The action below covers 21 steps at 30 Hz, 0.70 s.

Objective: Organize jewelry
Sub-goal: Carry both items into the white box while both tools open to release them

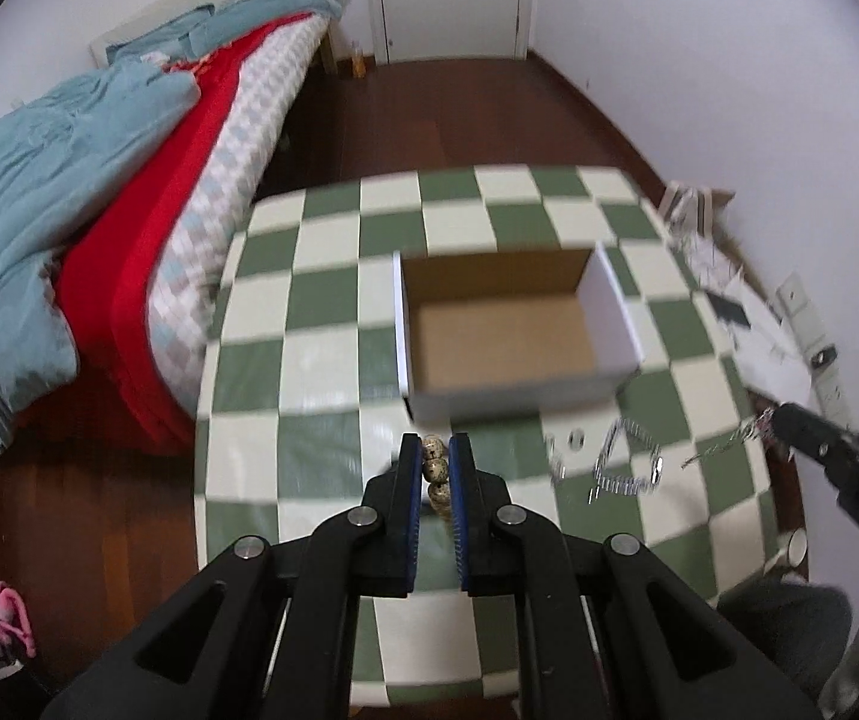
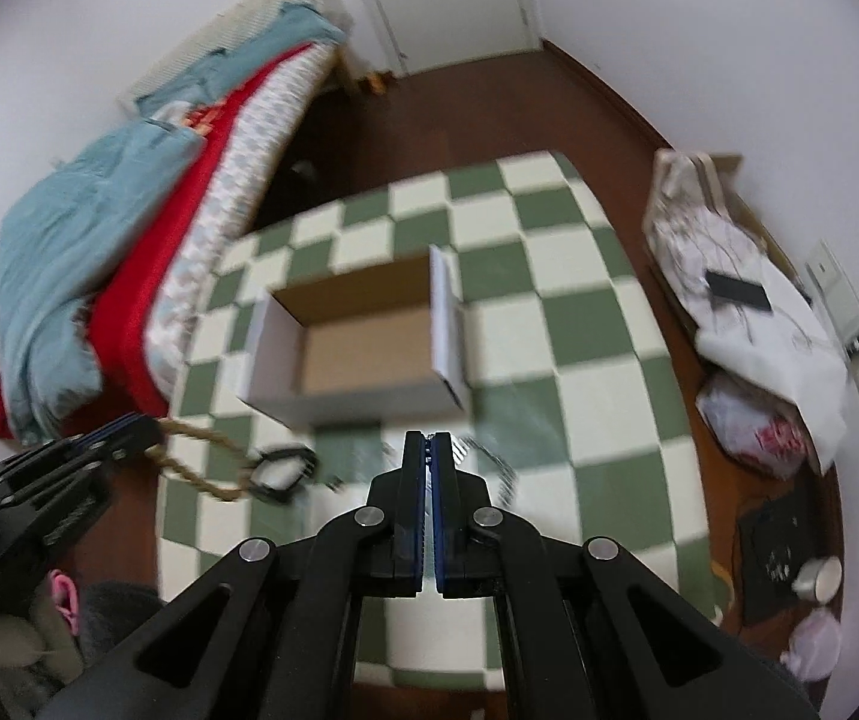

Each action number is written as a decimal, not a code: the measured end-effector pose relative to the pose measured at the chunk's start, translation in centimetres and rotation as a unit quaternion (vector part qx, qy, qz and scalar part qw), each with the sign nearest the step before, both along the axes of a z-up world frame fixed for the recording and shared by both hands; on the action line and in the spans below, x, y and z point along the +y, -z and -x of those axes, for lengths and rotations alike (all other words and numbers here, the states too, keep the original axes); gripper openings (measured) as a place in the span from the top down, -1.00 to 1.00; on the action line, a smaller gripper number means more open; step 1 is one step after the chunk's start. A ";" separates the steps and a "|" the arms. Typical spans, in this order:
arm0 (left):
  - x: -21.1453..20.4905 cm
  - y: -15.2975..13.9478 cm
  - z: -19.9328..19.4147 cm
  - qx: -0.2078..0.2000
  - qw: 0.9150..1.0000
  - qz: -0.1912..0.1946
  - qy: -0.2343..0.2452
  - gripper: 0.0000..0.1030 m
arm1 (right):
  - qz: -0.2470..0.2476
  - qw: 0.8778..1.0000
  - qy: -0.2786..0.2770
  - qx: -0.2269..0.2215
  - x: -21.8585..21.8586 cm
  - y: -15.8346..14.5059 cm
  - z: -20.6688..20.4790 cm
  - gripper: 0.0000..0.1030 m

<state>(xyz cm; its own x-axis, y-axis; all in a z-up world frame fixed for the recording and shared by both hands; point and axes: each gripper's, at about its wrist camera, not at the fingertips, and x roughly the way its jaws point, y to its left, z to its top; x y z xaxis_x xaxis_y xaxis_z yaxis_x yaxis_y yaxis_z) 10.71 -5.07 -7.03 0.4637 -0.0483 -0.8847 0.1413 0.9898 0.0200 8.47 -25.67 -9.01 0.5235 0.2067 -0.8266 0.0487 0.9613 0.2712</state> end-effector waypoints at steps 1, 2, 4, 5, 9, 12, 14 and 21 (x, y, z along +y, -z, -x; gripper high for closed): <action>0.1 -0.4 -0.7 -0.005 1.000 0.002 0.000 0.88 | -0.001 1.000 -0.004 -0.006 0.4 -0.6 -0.6 0.97; 0.1 -0.8 -1.4 -0.010 1.000 0.004 -0.001 0.88 | -0.001 1.000 -0.009 -0.014 0.9 -1.1 -1.2 0.97; 0.1 -1.4 -2.9 -0.015 1.000 0.008 -0.003 0.88 | 0.001 1.000 -0.019 -0.024 1.7 -2.1 -3.0 0.97; 0.1 -1.5 -3.8 -0.017 1.000 0.010 -0.004 0.88 | 0.000 0.999 -0.023 -0.026 2.1 -2.4 -3.9 0.97; 0.1 -0.8 -7.4 -0.008 1.000 0.015 -0.008 0.88 | -0.011 0.999 -0.033 -0.014 3.4 -1.9 -8.3 0.97; 0.1 0.5 -10.2 0.009 1.000 0.021 -0.012 0.88 | -0.015 0.999 -0.039 0.005 4.0 -0.6 -11.6 0.97; 0.0 1.6 -12.0 0.030 0.999 0.034 -0.014 0.88 | -0.016 0.999 -0.044 0.021 4.5 0.7 -13.4 0.97; -1.0 5.7 -16.2 0.092 0.993 0.073 -0.005 0.88 | -0.010 0.995 -0.051 0.082 5.3 5.9 -17.9 0.97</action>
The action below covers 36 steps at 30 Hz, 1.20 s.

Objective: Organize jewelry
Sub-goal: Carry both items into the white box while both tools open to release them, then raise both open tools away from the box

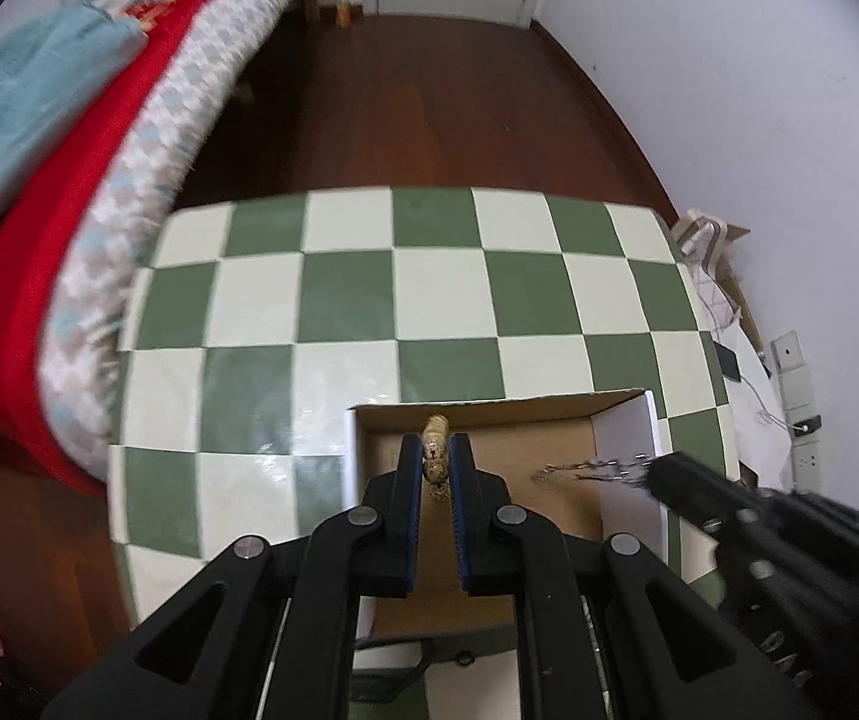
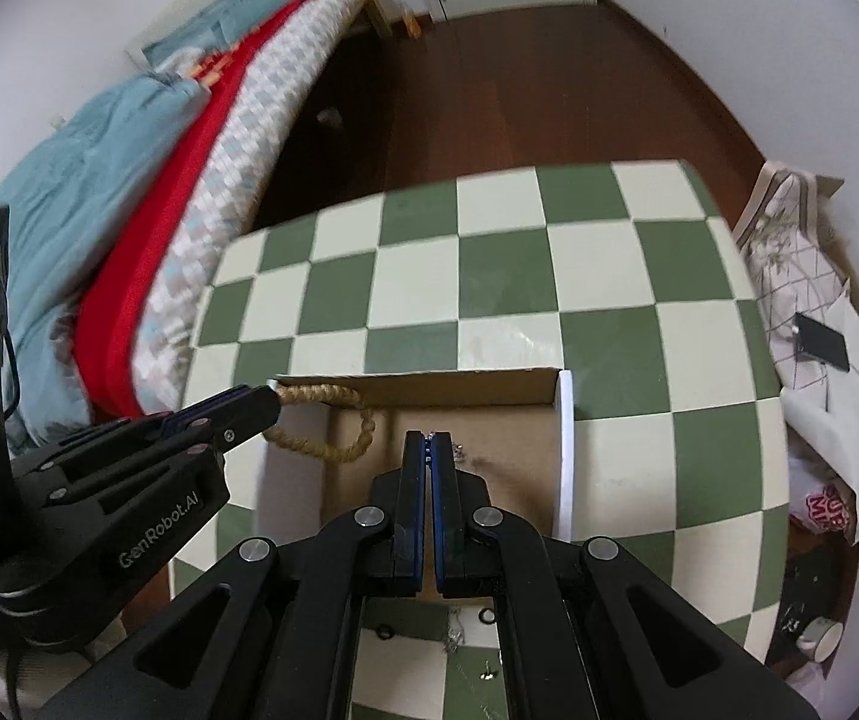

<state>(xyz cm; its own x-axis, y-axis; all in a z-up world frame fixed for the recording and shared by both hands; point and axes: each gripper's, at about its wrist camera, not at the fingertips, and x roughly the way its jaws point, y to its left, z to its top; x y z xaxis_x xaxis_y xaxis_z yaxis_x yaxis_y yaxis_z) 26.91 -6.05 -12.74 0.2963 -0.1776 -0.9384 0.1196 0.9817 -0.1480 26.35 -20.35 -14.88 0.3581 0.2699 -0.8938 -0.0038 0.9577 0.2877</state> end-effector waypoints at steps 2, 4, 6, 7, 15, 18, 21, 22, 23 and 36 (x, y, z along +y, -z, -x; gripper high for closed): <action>-0.1 1.1 -0.7 0.018 1.000 0.015 0.001 0.88 | 0.005 1.000 -0.002 0.010 0.1 1.0 -0.7 0.97; -0.1 2.2 -1.3 0.039 0.999 0.033 0.004 0.87 | 0.003 1.000 -0.005 0.020 0.1 1.7 -1.2 0.96; -0.1 2.9 -1.7 0.052 0.998 0.036 0.000 0.87 | -0.004 0.999 -0.009 0.034 0.1 2.4 -1.6 0.96; 0.0 3.0 -1.8 0.057 0.998 0.038 -0.002 0.87 | -0.006 0.999 -0.009 0.038 0.1 2.5 -1.7 0.96; 1.1 1.7 -1.9 0.049 0.998 0.046 -0.023 0.14 | 0.021 0.998 0.001 0.058 -0.6 2.7 -1.5 0.67; 1.6 0.5 -1.6 0.024 0.999 0.035 -0.030 -0.55 | 0.036 0.998 0.005 0.051 -0.9 1.9 -0.7 0.18; 1.9 -0.5 -1.1 0.006 0.999 0.009 -0.037 -0.85 | 0.066 0.997 0.004 0.044 -0.9 1.2 0.4 -0.17; 2.1 -0.8 -0.9 -0.002 0.999 0.000 -0.039 -0.97 | 0.081 0.996 0.004 0.041 -0.8 1.1 0.6 -0.44; 2.1 -1.2 -0.5 -0.015 0.999 -0.014 -0.040 -0.97 | 0.098 0.994 0.004 0.038 -0.7 1.0 1.1 -0.73; 4.1 -1.8 6.3 -0.095 0.985 -0.127 -0.068 -0.98 | 0.156 0.987 0.024 0.018 0.0 1.7 6.4 -1.00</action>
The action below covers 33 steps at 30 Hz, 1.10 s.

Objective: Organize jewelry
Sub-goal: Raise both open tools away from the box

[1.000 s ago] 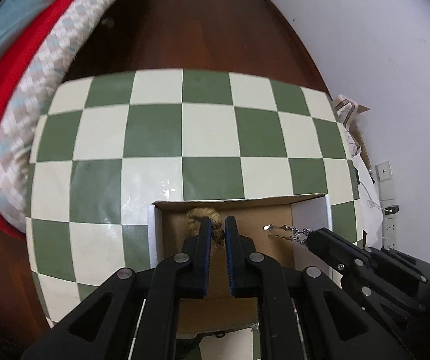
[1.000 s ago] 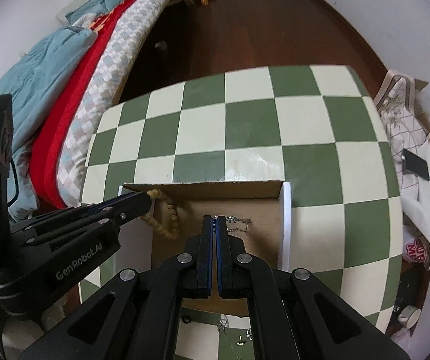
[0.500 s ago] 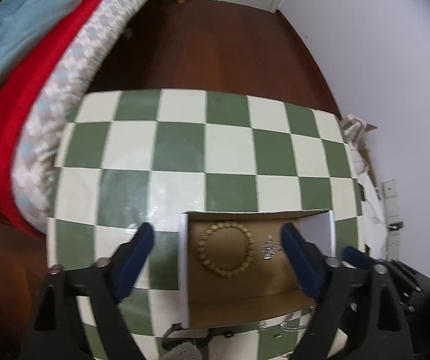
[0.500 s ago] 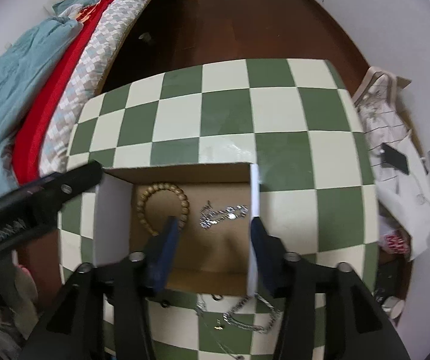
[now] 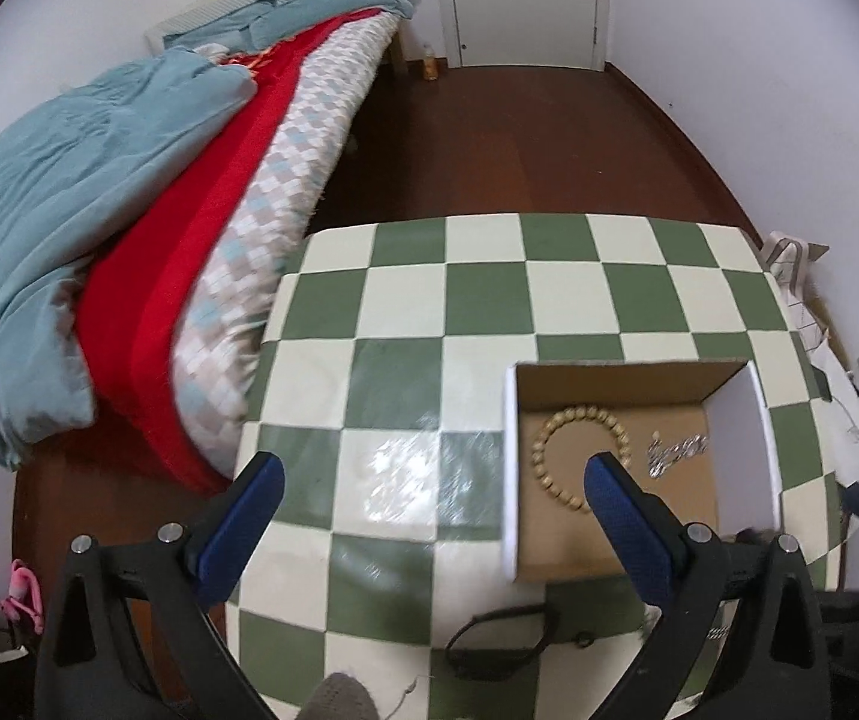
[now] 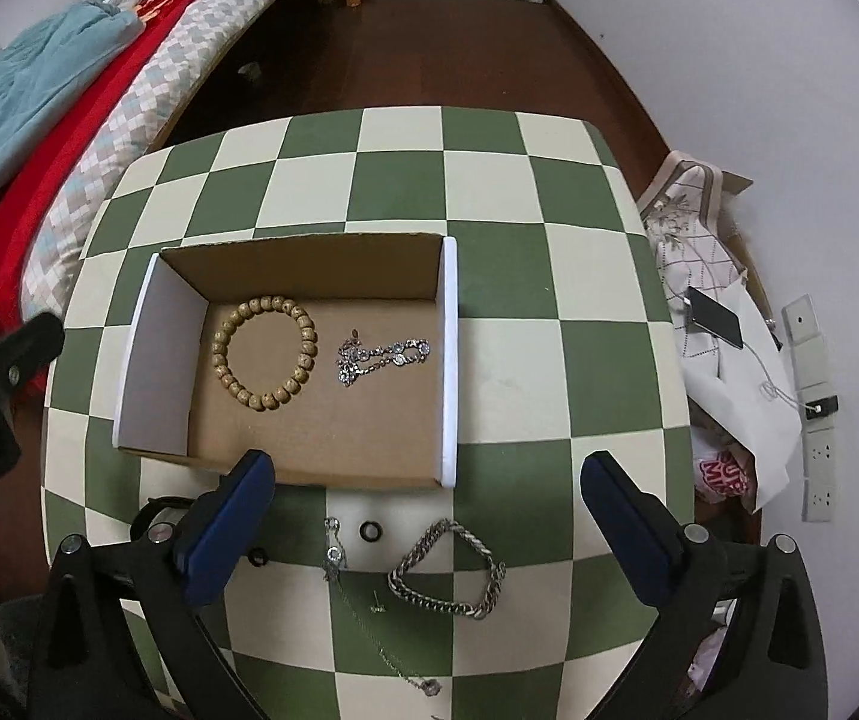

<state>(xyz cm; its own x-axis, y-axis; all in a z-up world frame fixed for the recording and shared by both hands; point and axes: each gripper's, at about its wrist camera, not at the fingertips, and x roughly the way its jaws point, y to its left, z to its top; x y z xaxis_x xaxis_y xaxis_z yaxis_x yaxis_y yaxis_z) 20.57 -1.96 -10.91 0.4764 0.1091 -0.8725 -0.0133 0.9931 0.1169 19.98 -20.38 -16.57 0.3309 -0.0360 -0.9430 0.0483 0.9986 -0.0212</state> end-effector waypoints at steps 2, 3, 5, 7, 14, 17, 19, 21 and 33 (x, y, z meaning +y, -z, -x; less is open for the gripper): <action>0.2 -0.2 0.9 -0.004 1.000 -0.002 -0.004 -0.98 | 0.000 1.000 0.003 -0.008 0.1 -0.5 0.6 -1.00; 0.4 -0.4 1.4 -0.007 1.000 -0.002 -0.005 -0.98 | 0.003 1.000 0.004 -0.014 0.1 -0.9 0.9 -1.00; 0.5 -0.9 2.4 -0.014 1.000 -0.002 -0.006 -0.98 | 0.009 1.000 0.005 -0.026 0.3 -1.8 1.6 -1.00; 0.5 -1.6 3.3 -0.023 1.000 -0.002 -0.003 -0.98 | 0.011 0.999 0.005 -0.040 0.4 -2.9 2.4 -1.00; 0.8 -4.9 7.0 -0.063 0.998 0.013 -0.002 -0.98 | 0.016 0.996 0.004 -0.088 1.1 -7.0 5.8 -1.00; 0.9 -6.3 8.5 -0.079 0.997 0.009 -0.004 -0.98 | 0.021 0.994 0.004 -0.109 1.5 -8.7 7.4 -1.00; 1.0 -7.0 9.4 -0.087 0.996 0.008 -0.003 -0.98 | 0.021 0.992 0.006 -0.121 1.6 -9.7 8.4 -1.00; 1.2 -7.7 10.3 -0.093 0.996 0.012 -0.004 -0.98 | 0.016 0.991 0.008 -0.133 1.6 -10.9 9.5 -1.00; 2.1 -10.6 14.0 -0.140 0.990 0.005 -0.022 -0.98 | -0.033 0.985 0.028 -0.168 0.1 -14.1 13.6 -1.00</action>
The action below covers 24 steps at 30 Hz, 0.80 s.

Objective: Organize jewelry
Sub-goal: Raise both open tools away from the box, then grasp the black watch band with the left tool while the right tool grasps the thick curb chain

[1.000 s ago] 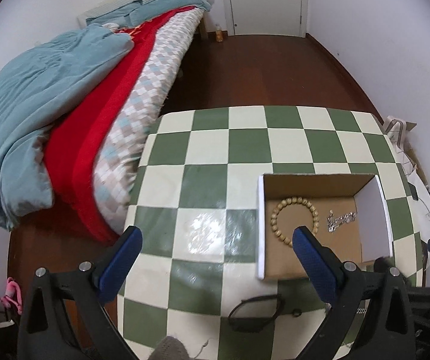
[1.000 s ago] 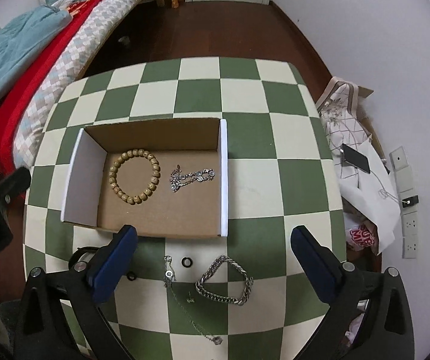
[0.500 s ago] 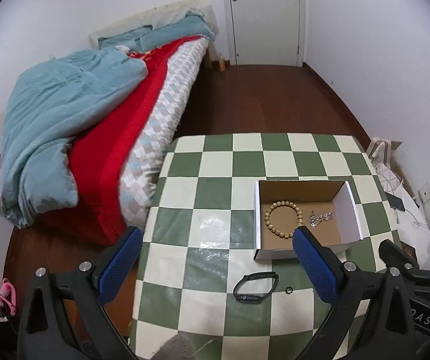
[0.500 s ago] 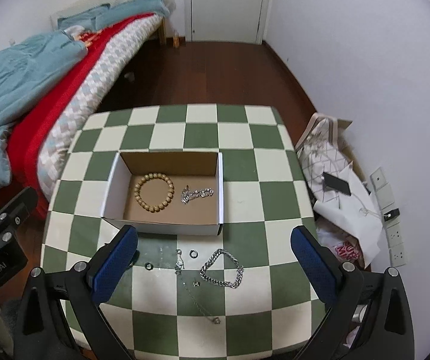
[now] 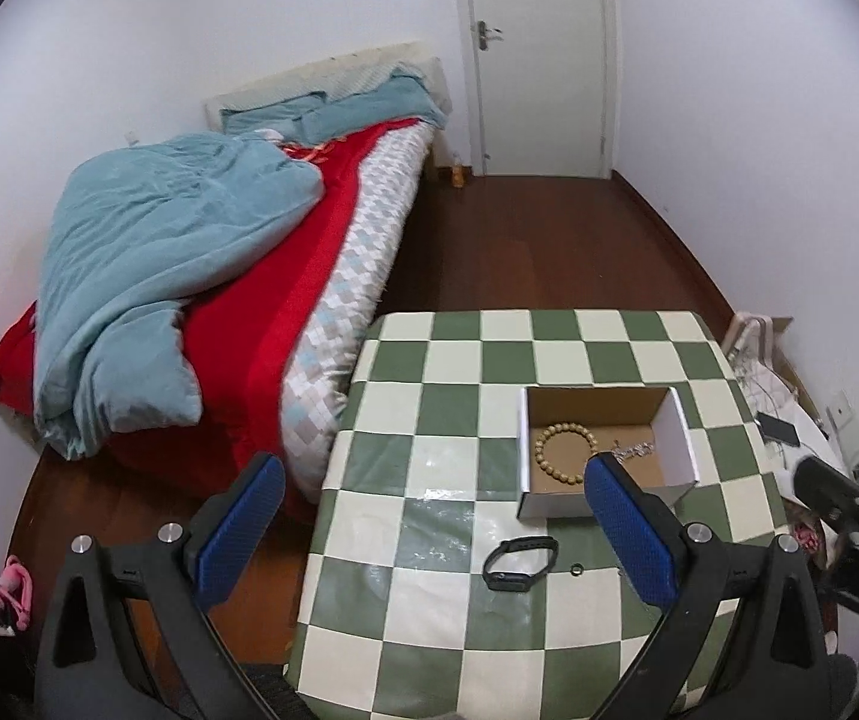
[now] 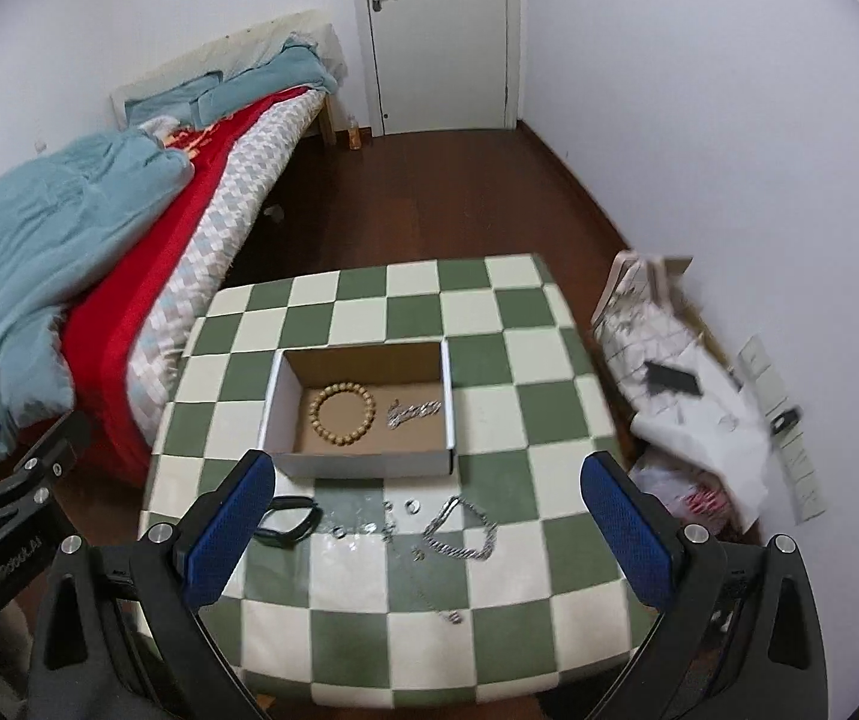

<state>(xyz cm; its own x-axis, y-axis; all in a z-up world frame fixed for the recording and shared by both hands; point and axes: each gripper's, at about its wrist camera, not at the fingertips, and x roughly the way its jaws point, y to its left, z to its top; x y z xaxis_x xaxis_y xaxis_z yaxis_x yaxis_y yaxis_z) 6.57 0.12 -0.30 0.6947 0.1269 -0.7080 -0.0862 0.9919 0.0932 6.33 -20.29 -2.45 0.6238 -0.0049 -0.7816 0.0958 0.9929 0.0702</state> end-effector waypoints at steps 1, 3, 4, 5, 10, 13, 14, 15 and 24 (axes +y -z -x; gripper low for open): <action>0.2 0.2 0.1 -0.003 1.000 -0.002 -0.006 -0.98 | -0.006 1.000 0.005 0.009 -0.5 0.7 0.0 -1.00; 0.6 1.1 0.2 -0.003 1.000 -0.007 -0.016 -0.98 | -0.012 0.999 0.021 0.036 -1.5 3.1 -0.2 -1.00; 0.7 2.0 0.1 0.003 1.000 -0.010 -0.021 -0.98 | -0.017 0.998 0.027 0.050 -1.9 4.3 -0.2 -1.00; 0.9 2.6 0.0 0.009 1.000 -0.014 -0.024 -0.98 | -0.026 0.997 0.035 0.070 -2.4 6.0 -0.3 -1.00; 0.8 8.6 -1.1 0.073 0.994 -0.072 -0.029 -0.98 | -0.059 0.988 0.060 0.127 -4.5 13.5 -0.6 -0.91; 0.9 11.6 -1.8 0.107 0.990 -0.093 -0.020 -0.98 | -0.064 0.983 0.081 0.151 -5.8 17.5 -1.6 -0.62; 0.9 12.4 -2.2 0.118 0.989 -0.091 -0.015 -0.98 | -0.063 0.982 0.084 0.158 -6.1 18.3 -1.9 -0.52; 1.0 13.2 -2.5 0.130 0.988 -0.085 -0.012 -0.98 | -0.062 0.980 0.087 0.165 -6.3 19.3 -2.3 -0.50; 0.5 19.6 -7.0 0.237 0.972 0.001 0.006 -0.76 | -0.045 0.975 0.090 0.197 -6.1 24.0 -4.7 -0.28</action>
<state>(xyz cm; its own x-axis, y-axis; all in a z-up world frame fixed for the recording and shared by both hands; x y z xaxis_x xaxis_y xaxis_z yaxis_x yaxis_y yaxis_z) 13.58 0.64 -19.93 0.2926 0.1192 -0.9488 -0.0228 0.9928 0.1177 11.02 -26.40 -26.48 0.2697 -0.0067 -0.9629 0.3056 0.9489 0.0790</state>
